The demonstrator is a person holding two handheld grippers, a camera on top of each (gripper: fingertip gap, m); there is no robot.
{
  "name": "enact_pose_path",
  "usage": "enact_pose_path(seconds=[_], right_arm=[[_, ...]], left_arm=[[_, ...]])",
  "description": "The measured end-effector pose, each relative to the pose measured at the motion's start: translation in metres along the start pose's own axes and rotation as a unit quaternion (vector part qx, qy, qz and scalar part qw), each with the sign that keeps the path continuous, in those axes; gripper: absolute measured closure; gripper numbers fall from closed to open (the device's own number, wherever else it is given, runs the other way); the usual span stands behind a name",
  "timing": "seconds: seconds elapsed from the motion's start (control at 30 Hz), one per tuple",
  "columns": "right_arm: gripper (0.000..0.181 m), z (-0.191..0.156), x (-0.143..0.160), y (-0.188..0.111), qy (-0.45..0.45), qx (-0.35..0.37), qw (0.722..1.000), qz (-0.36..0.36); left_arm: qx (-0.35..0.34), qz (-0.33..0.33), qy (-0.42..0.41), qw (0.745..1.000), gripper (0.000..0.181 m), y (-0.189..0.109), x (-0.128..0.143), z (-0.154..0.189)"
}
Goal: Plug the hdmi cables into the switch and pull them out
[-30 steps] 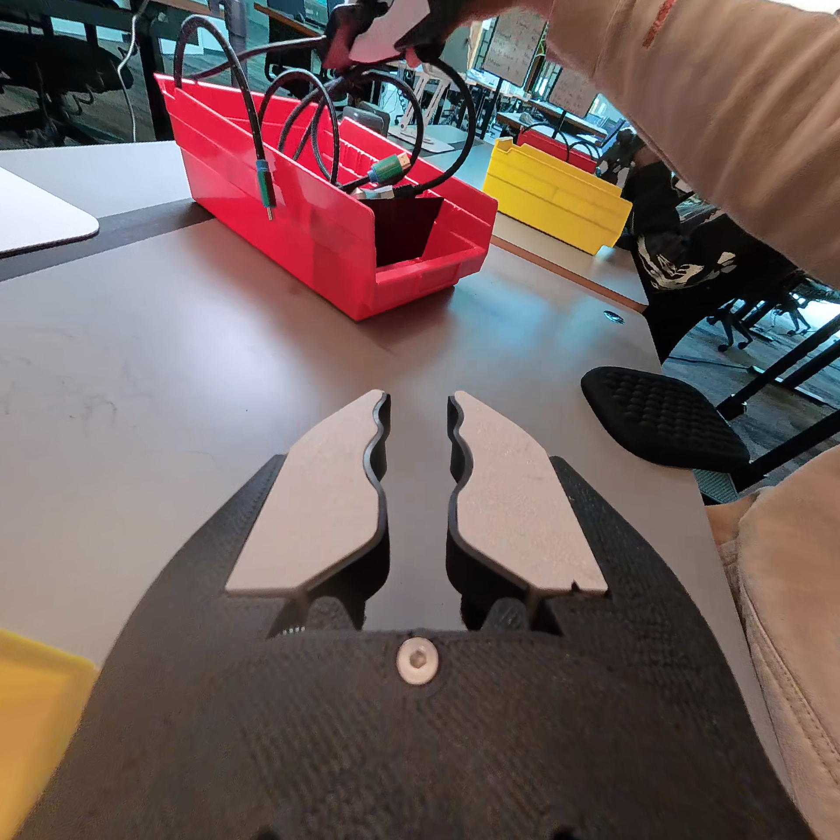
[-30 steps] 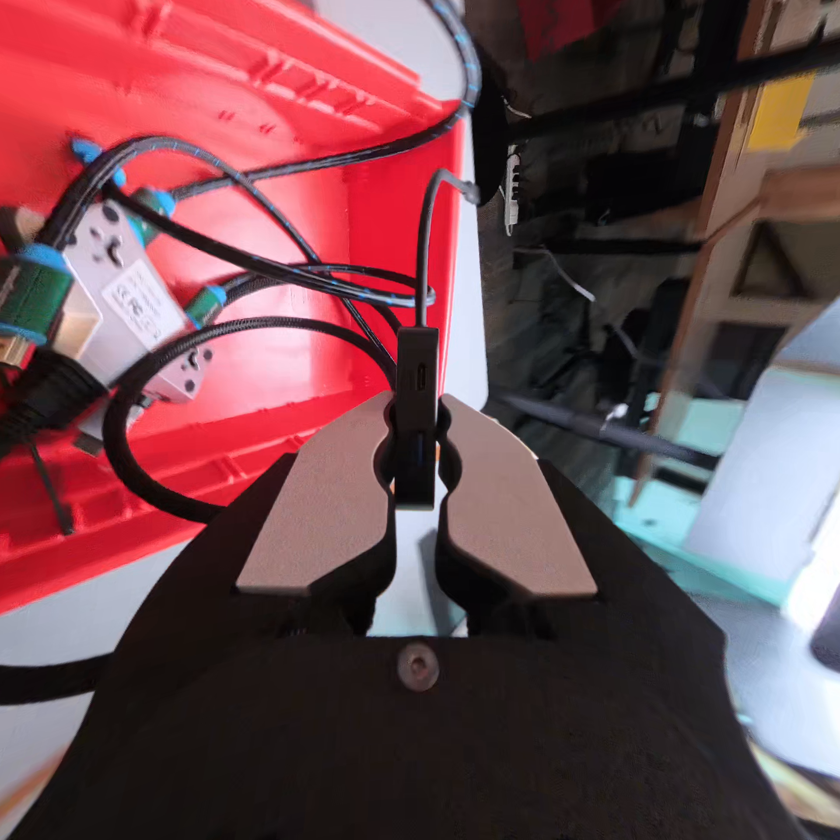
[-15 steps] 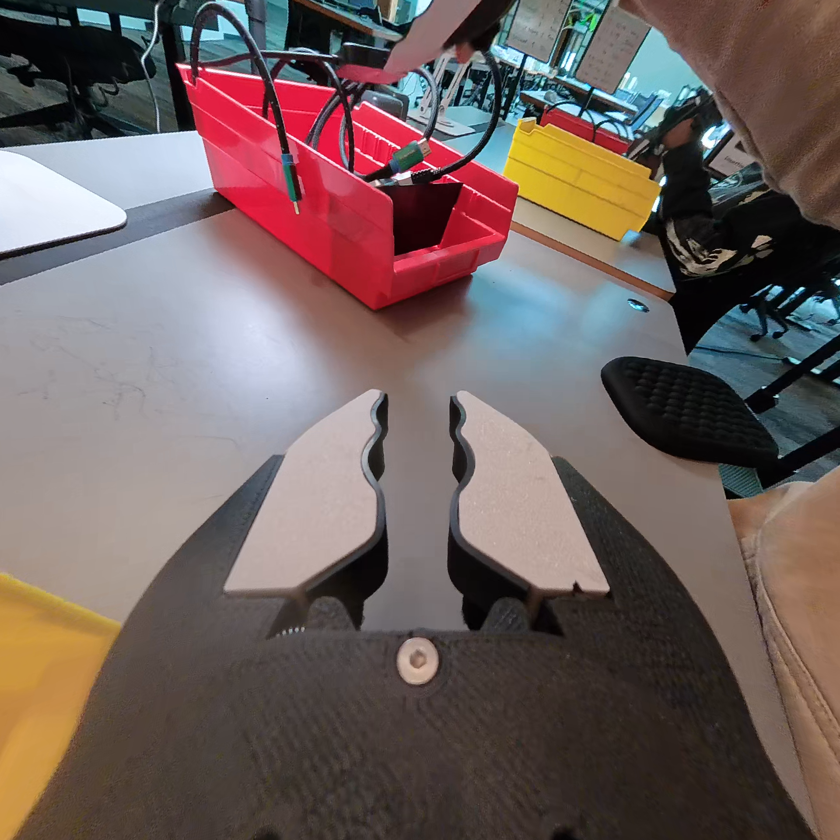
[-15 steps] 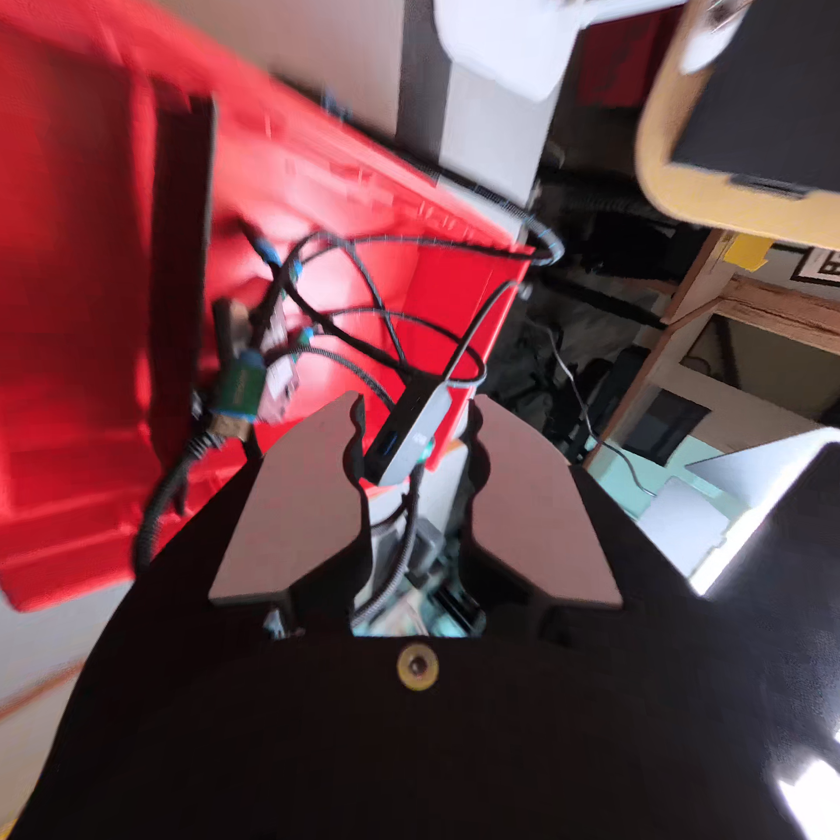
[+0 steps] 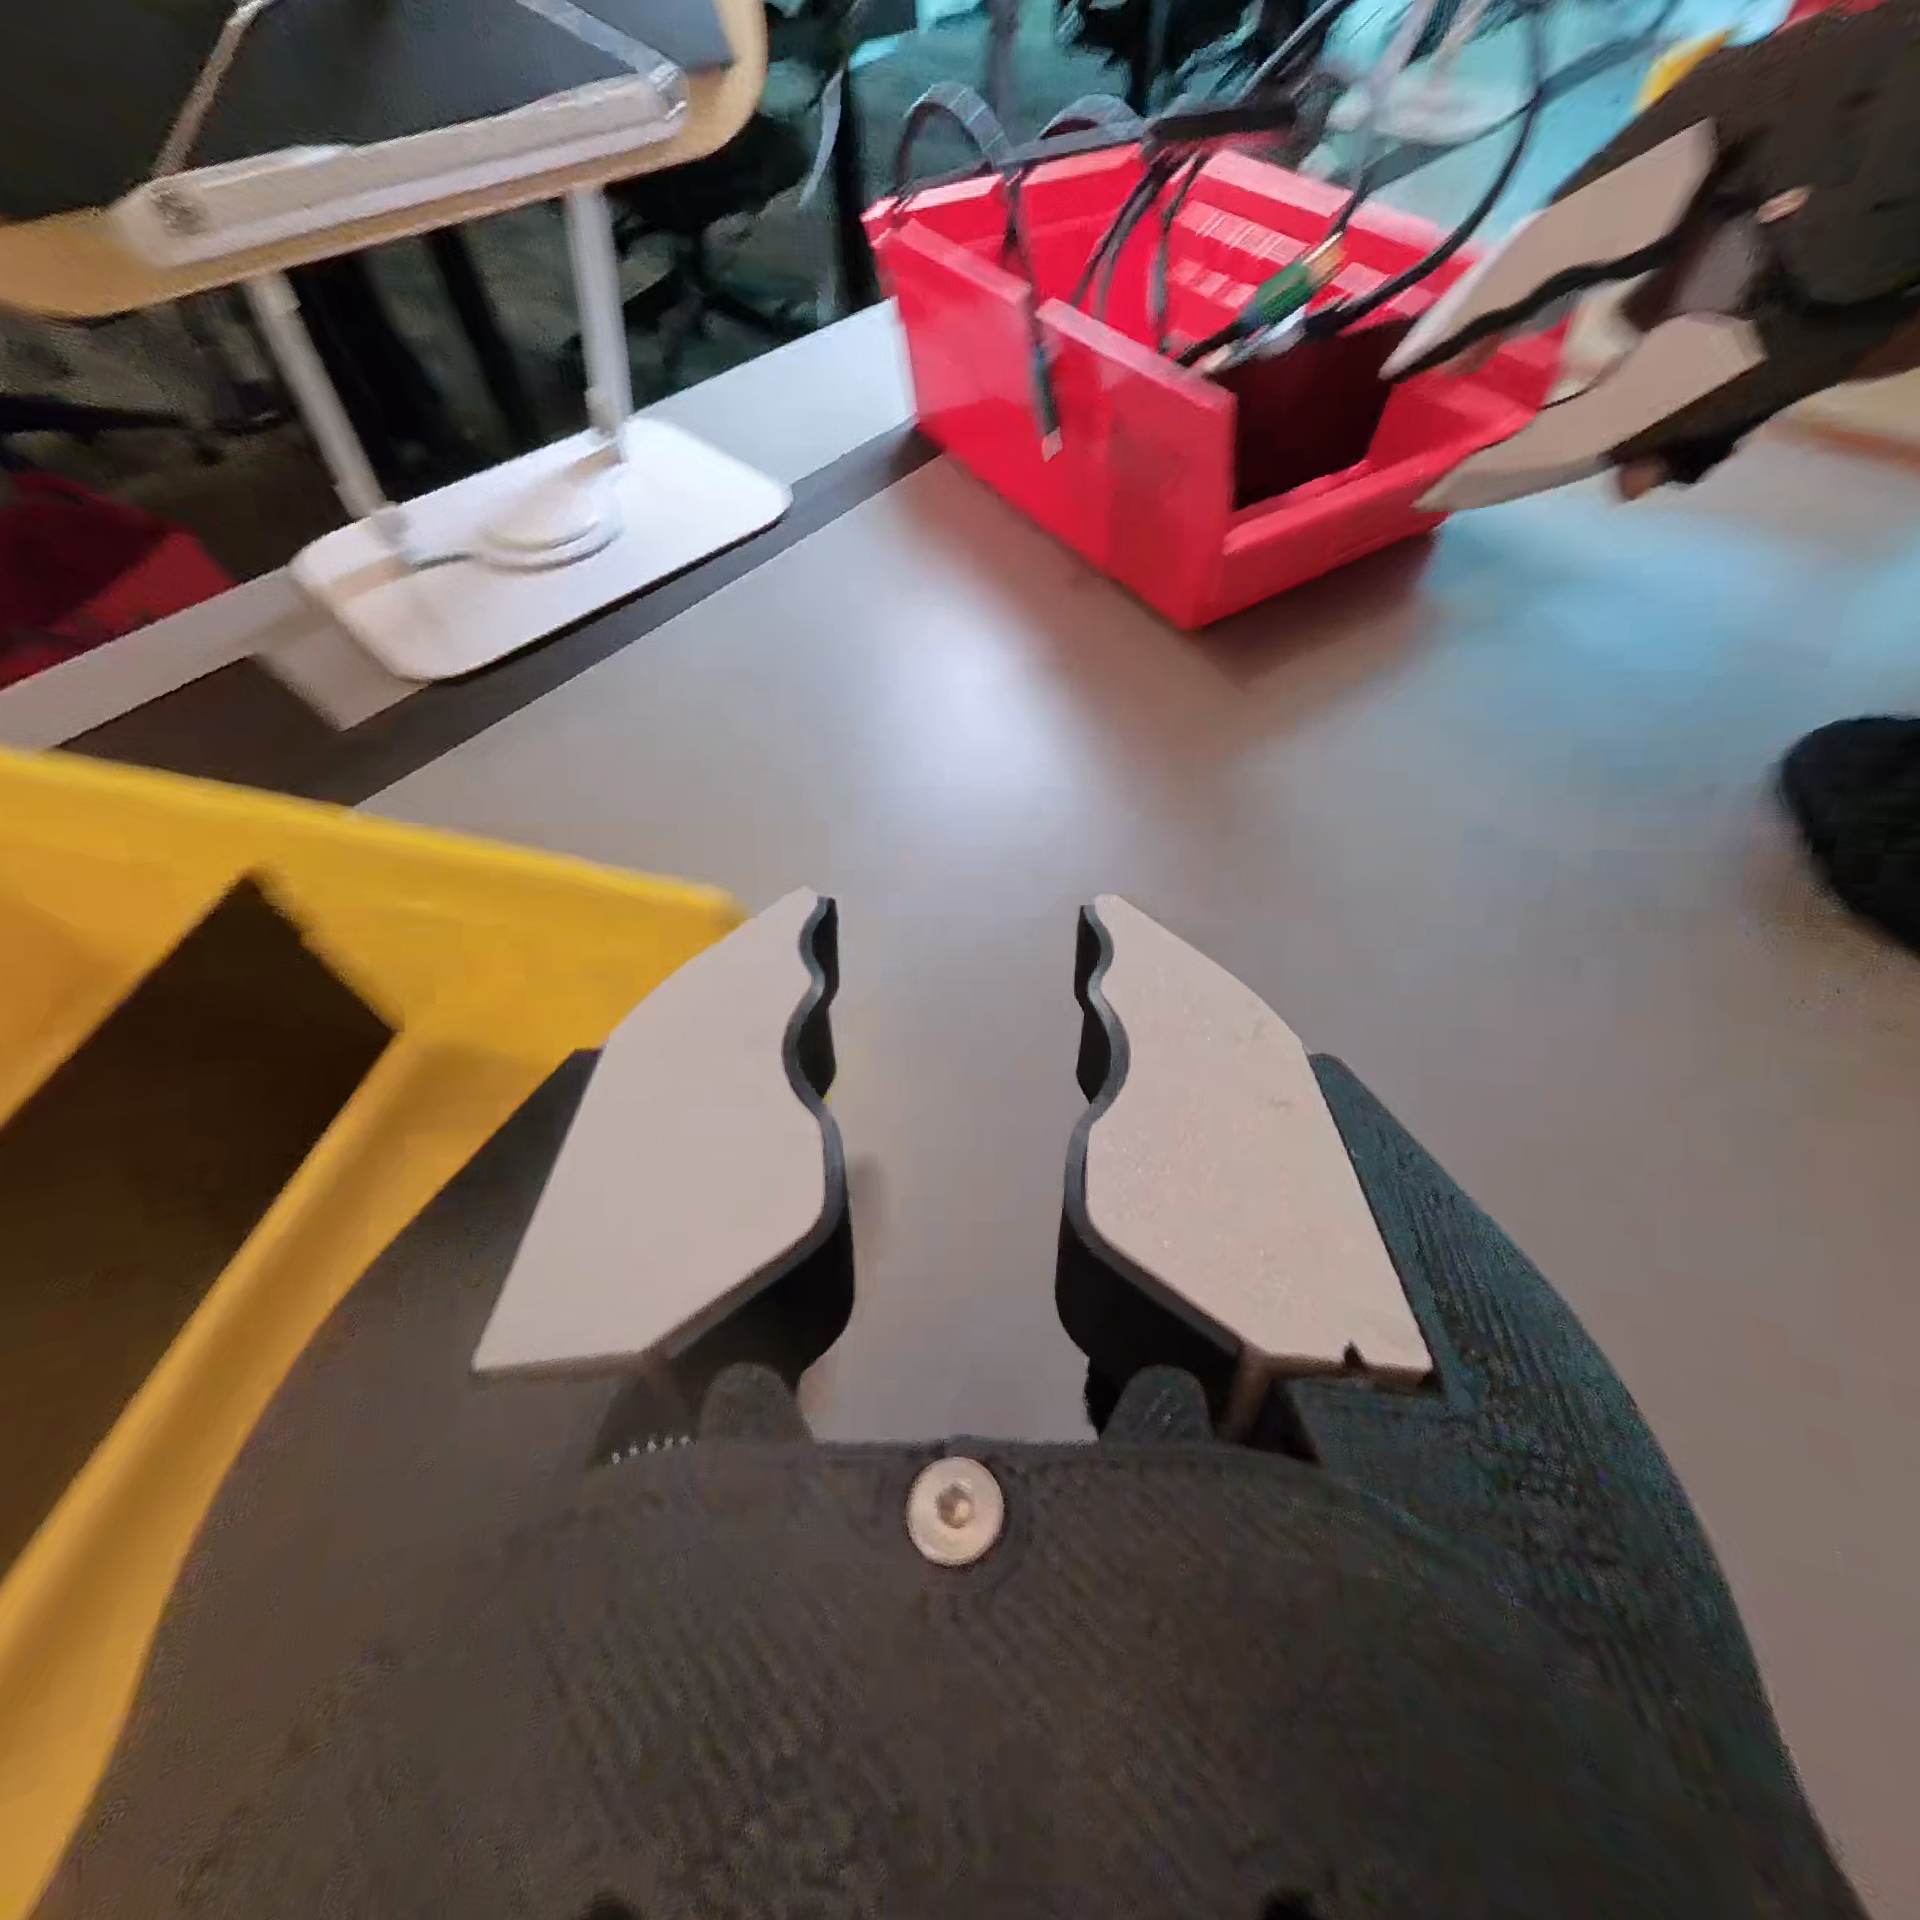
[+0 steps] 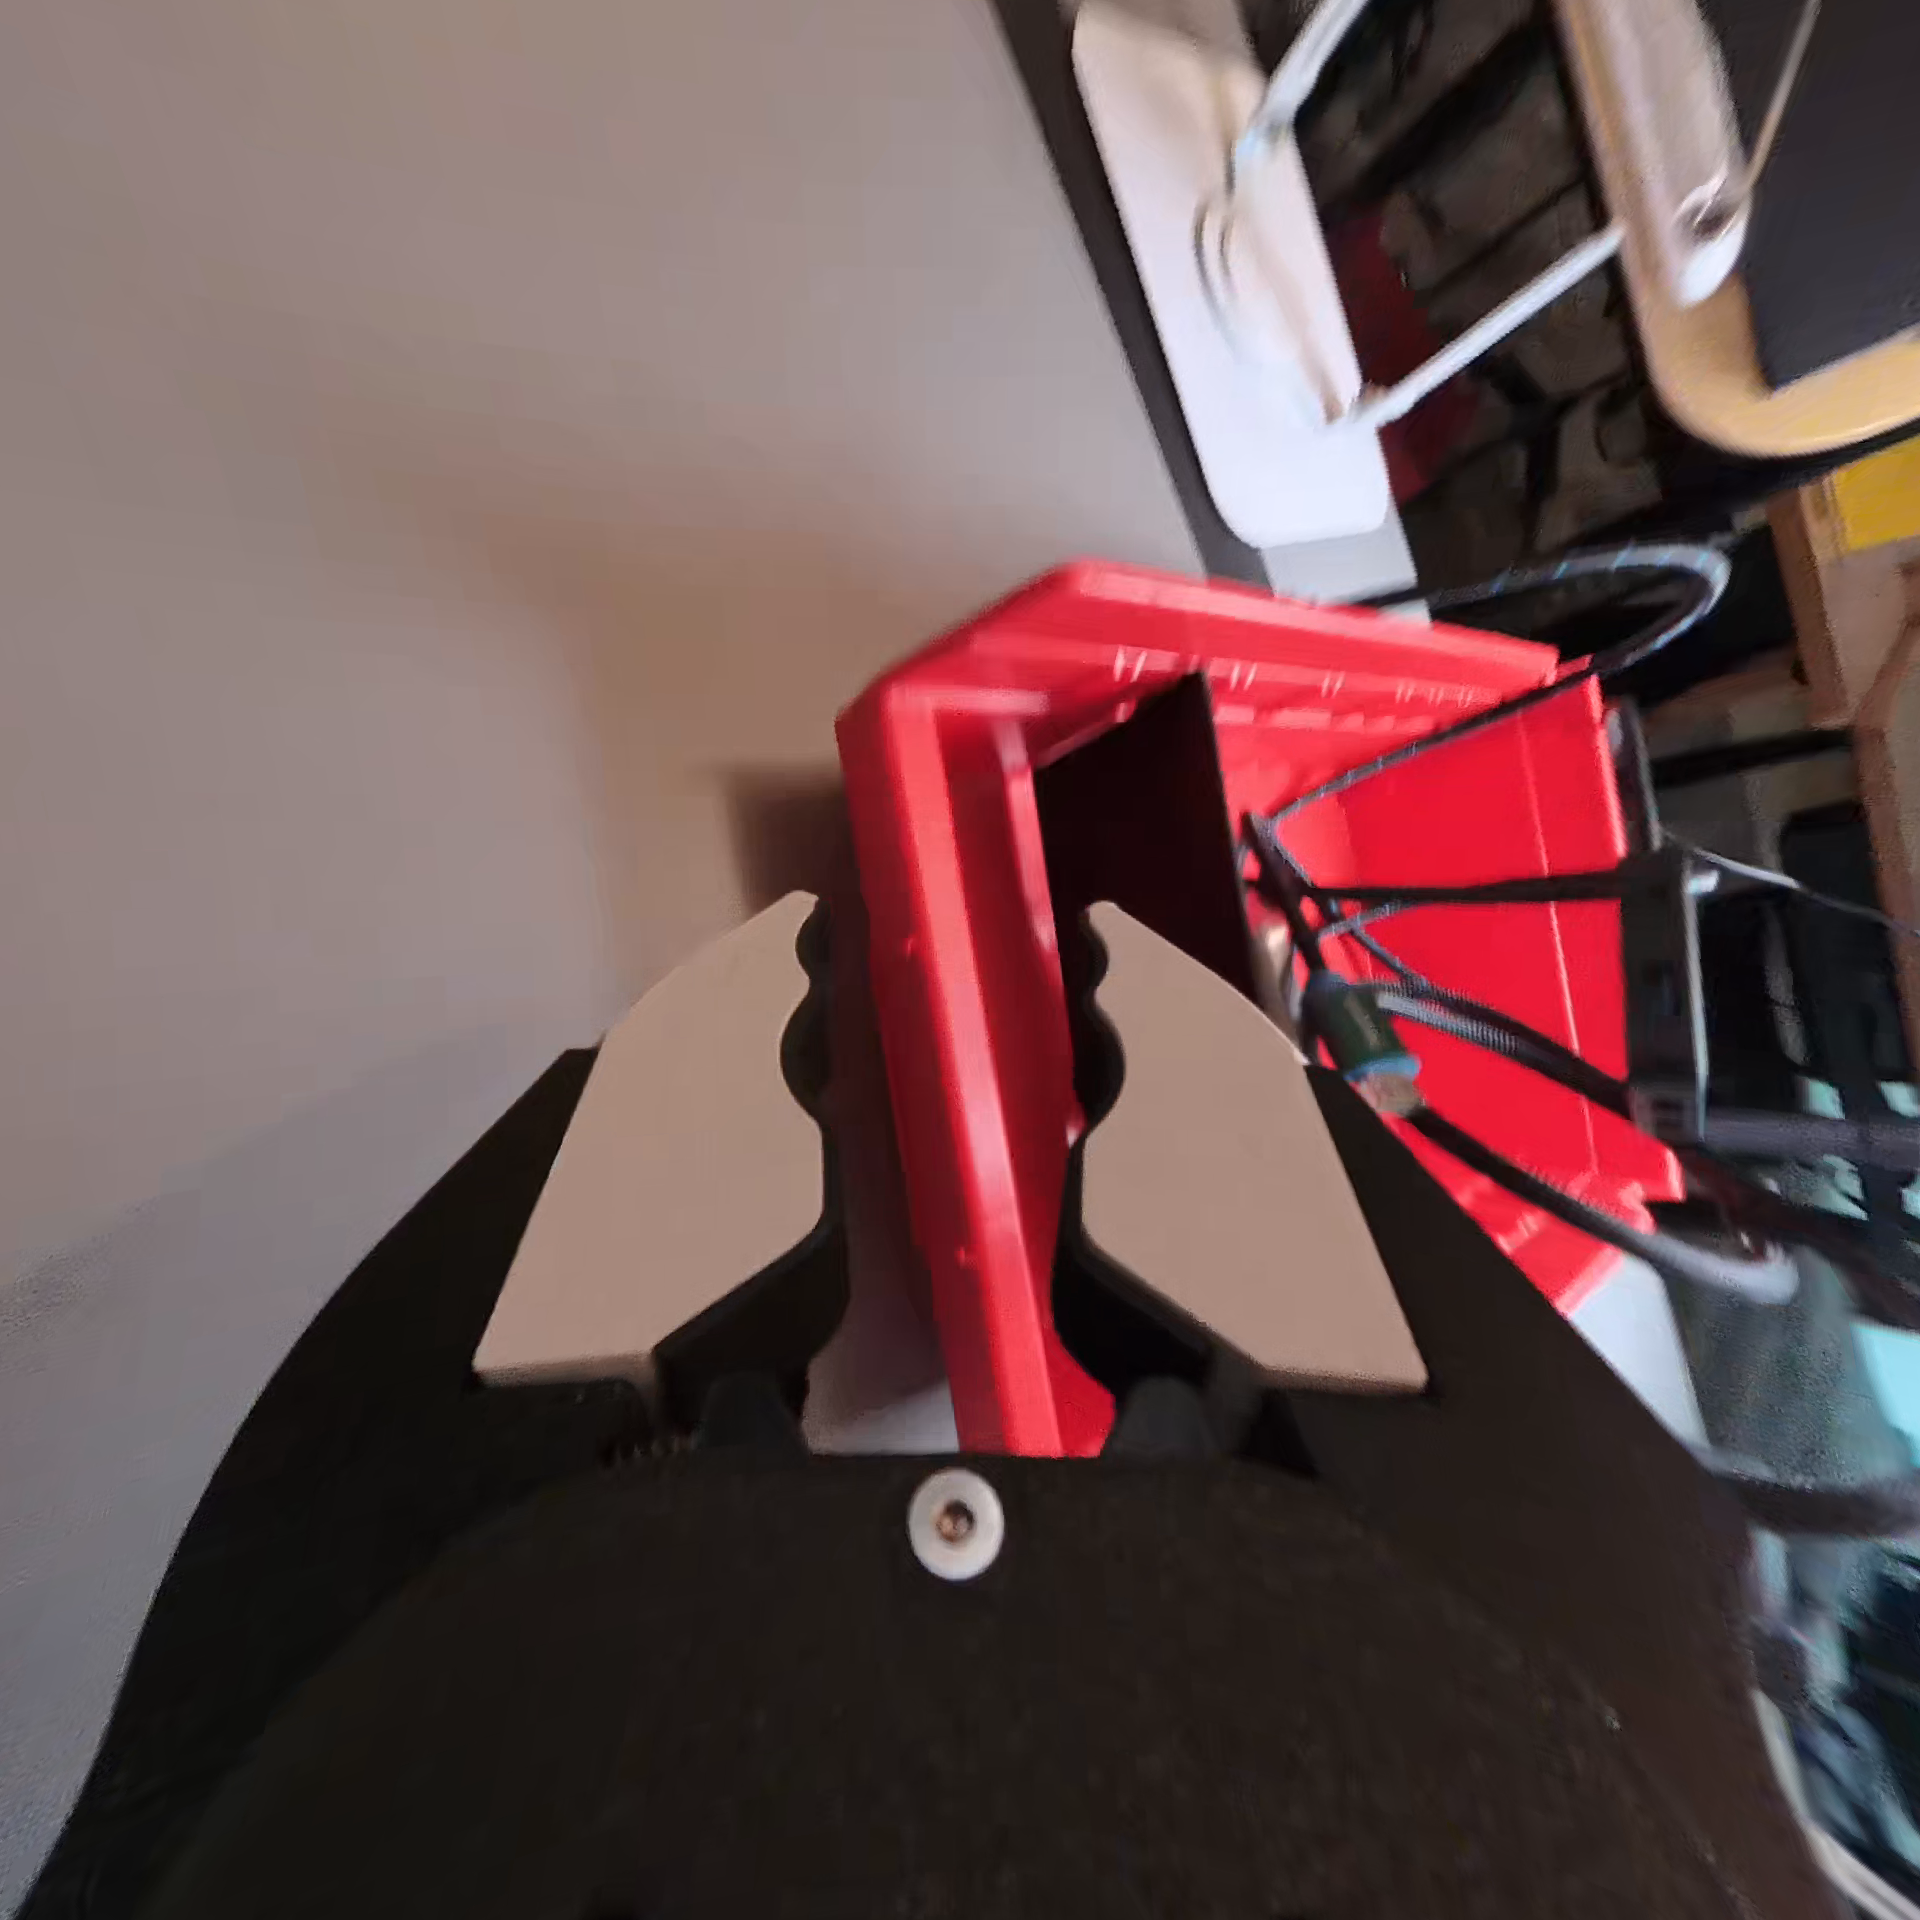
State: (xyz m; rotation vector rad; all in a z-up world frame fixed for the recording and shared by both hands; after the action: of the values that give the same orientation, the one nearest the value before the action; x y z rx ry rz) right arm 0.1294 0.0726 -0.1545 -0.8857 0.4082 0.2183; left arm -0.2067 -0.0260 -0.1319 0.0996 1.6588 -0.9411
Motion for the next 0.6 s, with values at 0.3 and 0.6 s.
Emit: enact_pose_path(seconds=[0.3,0.6], right_arm=[[0.134,0.0,0.042,0.037,-0.062,0.008,0.988,-0.138],[0.151,-0.015,0.029,0.049,-0.141,-0.001,0.98,-0.141]], left_arm=[[-0.177,-0.267,0.059,0.946,0.115,-0.009,0.082,-0.061],[-0.15,-0.295,0.179,0.927,0.151,0.023,0.088,-0.055]])
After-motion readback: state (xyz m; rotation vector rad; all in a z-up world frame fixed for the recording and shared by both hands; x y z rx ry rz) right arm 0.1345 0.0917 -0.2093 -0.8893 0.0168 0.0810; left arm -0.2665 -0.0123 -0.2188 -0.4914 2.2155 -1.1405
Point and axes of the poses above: each gripper's, where its closed fingertips meet, y out along the fingers, x out of its underside, z = x × y across the jaws, the point moved 5 cm from there along -y, back along the fingers, and after that the axes turned 8 degrees about -z, right-handed, at the moved point
